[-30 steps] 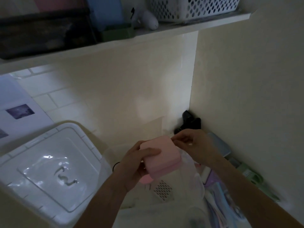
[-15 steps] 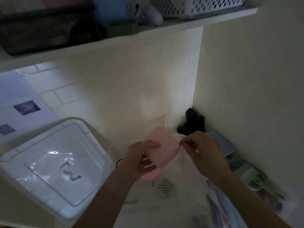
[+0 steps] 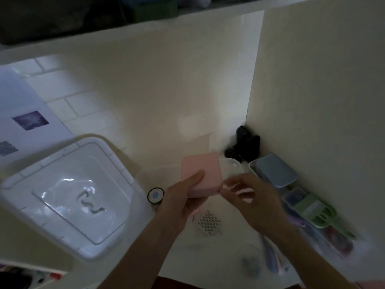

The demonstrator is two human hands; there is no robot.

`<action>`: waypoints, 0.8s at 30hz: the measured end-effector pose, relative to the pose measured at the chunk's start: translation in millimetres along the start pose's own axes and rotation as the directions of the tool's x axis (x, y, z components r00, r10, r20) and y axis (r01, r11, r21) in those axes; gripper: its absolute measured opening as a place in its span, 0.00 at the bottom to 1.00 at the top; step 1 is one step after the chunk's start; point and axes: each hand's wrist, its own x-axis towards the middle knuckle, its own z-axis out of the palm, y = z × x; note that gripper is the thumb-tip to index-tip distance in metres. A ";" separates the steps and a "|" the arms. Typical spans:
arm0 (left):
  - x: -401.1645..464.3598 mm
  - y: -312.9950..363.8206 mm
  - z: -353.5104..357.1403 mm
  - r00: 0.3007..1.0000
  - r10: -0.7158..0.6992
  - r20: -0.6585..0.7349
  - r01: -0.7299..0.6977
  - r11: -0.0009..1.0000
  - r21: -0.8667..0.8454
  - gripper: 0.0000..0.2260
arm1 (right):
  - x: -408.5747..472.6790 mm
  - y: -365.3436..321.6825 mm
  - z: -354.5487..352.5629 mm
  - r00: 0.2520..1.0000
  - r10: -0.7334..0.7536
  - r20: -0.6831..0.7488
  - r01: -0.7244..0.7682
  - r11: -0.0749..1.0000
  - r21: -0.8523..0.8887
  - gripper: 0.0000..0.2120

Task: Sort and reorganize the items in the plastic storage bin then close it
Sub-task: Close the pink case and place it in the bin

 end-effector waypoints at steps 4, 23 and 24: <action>-23.4 -24.2 -12.7 0.999 0.023 0.030 -0.028 0.982 0.188 0.27 | -15.6 -2.0 -6.7 0.929 0.349 0.123 -0.369 0.851 0.374 0.22; 70.8 -252.5 -134.8 0.985 -0.053 -0.163 0.163 0.579 0.799 0.15 | -149.9 193.7 139.6 0.643 0.760 0.095 -0.721 0.642 -0.261 0.17; 79.4 -259.2 -135.2 0.985 -0.049 -0.163 0.162 0.574 0.803 0.15 | -148.1 199.4 147.0 0.645 0.759 0.085 -0.719 0.641 -0.269 0.18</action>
